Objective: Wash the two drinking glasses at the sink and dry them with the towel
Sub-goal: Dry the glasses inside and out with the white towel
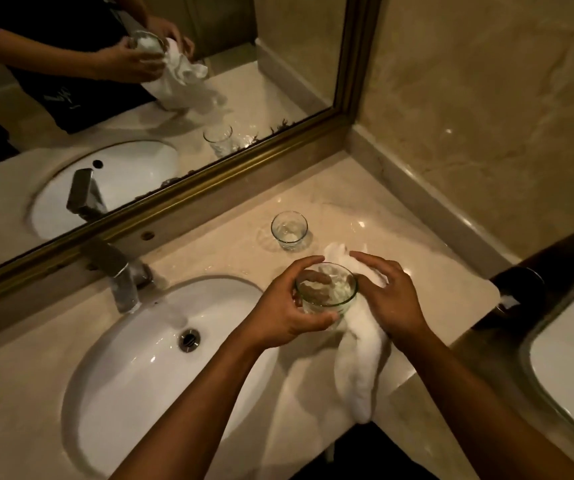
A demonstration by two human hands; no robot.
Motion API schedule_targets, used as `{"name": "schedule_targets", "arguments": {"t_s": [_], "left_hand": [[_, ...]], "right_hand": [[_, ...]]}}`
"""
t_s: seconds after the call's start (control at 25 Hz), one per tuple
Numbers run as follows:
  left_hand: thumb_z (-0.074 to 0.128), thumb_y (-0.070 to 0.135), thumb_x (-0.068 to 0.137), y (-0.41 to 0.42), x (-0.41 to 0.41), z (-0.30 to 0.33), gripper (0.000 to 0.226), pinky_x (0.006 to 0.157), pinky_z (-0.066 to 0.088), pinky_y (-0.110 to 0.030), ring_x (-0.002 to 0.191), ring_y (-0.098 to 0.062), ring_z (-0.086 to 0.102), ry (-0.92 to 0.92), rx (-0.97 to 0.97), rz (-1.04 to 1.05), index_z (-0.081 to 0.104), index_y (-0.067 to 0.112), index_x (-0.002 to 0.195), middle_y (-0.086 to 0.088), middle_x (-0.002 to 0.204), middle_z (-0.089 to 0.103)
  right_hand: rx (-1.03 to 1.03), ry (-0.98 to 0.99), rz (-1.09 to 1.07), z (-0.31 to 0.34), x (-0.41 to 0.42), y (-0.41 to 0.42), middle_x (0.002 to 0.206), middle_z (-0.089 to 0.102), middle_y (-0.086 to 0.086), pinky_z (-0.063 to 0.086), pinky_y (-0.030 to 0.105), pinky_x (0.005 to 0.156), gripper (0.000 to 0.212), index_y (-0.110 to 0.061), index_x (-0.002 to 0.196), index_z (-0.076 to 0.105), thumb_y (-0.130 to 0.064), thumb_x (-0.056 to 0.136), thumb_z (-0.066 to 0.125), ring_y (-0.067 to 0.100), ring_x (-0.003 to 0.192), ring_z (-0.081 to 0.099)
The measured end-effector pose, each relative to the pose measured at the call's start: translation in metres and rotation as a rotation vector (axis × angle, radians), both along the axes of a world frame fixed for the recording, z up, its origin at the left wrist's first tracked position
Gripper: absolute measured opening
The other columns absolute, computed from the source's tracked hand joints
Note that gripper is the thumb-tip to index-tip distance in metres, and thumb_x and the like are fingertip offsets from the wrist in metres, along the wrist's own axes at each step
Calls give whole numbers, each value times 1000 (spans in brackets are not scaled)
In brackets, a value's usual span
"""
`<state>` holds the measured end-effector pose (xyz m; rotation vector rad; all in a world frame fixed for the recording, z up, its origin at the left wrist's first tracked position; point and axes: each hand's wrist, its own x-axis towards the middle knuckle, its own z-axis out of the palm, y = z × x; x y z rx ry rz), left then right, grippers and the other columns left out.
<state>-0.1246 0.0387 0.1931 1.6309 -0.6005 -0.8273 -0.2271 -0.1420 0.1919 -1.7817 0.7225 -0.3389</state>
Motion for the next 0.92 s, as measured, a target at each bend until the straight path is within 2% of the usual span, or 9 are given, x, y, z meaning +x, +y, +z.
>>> {"name": "schedule_targets", "arguments": {"t_s": [0.08,0.12,0.24,0.36,0.48,0.64,0.72,0.8,0.92], "left_hand": [[92,7,70,-30,-1,-11,90,101,57,-40,112,-18,71,-17,21,45,47,26,145,-1,126,69],[93,7,69,-43,0,-16,93,100,57,-36,113,-16,70,-18,31,104,45,27,146,-2,128,67],[95,13,61,-86,12,-34,100,99,55,-27,117,-8,65,-49,75,264,45,30,146,2,132,63],[93,17,56,-131,29,-55,96,97,52,-22,114,-3,61,-86,112,410,47,28,140,5,127,61],[94,18,60,-181,46,-80,98,103,49,-27,120,-13,58,-105,155,505,42,25,142,4,129,58],[94,13,65,-234,64,-106,99,106,46,-27,123,-16,56,-142,221,554,38,19,147,-1,136,56],[94,14,64,-248,74,-118,100,108,45,-29,126,-18,55,-173,244,583,38,18,147,-5,139,56],[94,15,63,-255,84,-130,101,111,46,-37,128,-21,55,-213,259,612,38,18,148,-7,141,55],[94,17,63,-264,95,-140,104,112,46,-44,132,-23,54,-240,281,623,36,18,149,-8,145,54]], "right_hand": [[106,-25,-127,-13,-3,-22,119,68,-9,49,33,103,32,-32,116,72,-19,87,72,6,113,61],[171,-32,-172,-19,-2,-35,116,70,-11,51,38,102,31,-30,114,73,-18,86,73,7,111,63],[384,-44,-308,-35,-5,-75,112,74,-8,54,45,98,28,-30,110,74,-19,84,73,16,107,69],[530,-62,-402,-50,-8,-111,113,75,0,54,51,97,26,-29,109,73,-20,85,73,25,107,70],[575,-7,-420,-62,-7,-141,111,75,-1,58,49,89,24,-30,109,72,-19,88,72,27,104,70],[565,59,-331,-73,-8,-166,116,72,-4,59,34,76,35,-32,118,68,-32,84,73,23,105,70],[563,71,-305,-77,-6,-177,116,72,-6,58,32,76,39,-32,118,67,-37,80,73,20,104,69],[570,82,-282,-80,-2,-184,114,72,-7,58,31,76,41,-33,115,67,-39,75,74,19,103,69],[559,106,-272,-88,5,-190,115,71,-6,58,35,80,34,-32,112,69,-28,80,76,21,106,67]]}}
